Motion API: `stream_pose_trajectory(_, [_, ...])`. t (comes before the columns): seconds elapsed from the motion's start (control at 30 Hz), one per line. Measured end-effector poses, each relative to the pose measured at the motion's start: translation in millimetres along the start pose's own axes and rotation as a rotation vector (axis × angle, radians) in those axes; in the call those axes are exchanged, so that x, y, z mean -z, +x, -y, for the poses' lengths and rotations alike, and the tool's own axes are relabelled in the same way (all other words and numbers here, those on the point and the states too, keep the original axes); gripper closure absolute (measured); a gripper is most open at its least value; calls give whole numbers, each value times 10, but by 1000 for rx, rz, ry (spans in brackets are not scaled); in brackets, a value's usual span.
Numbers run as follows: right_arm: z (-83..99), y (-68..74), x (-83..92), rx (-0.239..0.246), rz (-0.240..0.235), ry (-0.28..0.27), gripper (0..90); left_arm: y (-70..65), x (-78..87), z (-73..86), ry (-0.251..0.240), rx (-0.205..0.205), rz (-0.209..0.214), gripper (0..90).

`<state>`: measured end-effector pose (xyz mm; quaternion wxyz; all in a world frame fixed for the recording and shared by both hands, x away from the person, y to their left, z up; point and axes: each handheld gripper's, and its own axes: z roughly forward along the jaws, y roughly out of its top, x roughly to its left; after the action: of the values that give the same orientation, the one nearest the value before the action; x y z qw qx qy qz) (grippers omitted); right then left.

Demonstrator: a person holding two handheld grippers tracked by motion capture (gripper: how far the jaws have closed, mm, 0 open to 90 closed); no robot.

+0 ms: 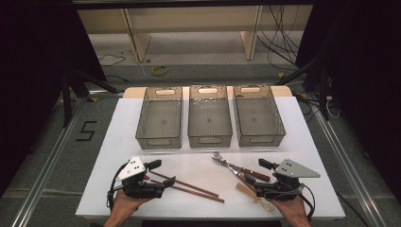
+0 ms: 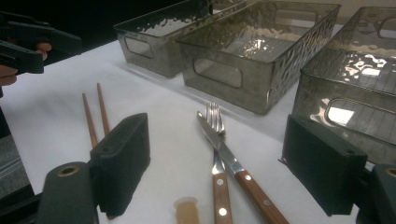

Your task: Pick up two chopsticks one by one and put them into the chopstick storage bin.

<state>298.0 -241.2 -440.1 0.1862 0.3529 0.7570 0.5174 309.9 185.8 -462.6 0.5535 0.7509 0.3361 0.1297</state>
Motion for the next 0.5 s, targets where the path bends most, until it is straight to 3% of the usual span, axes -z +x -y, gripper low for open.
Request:
stream_pose_trajectory(0.27, [-10, 0, 8, 9, 7, 1, 243, 6, -13, -30, 29, -7, 14, 162])
stream_pose_trajectory(0.33, [-13, -3, 5, 8, 6, 3, 243, 11, -18, -58, 62, -24, 19, 161])
stream_pose_trajectory(0.37, [-14, -4, 5, 6, 6, 3, 243, 6, -22, -100, 99, -56, 26, 165])
stream_pose_trajectory(0.47, [-14, -9, -2, 5, 5, 6, 243, -6, -35, -148, 137, -83, 26, 175])
stream_pose_trajectory(0.5, [-14, -10, -5, 3, 4, 9, 244, -8, -62, -194, 184, -107, 32, 179])
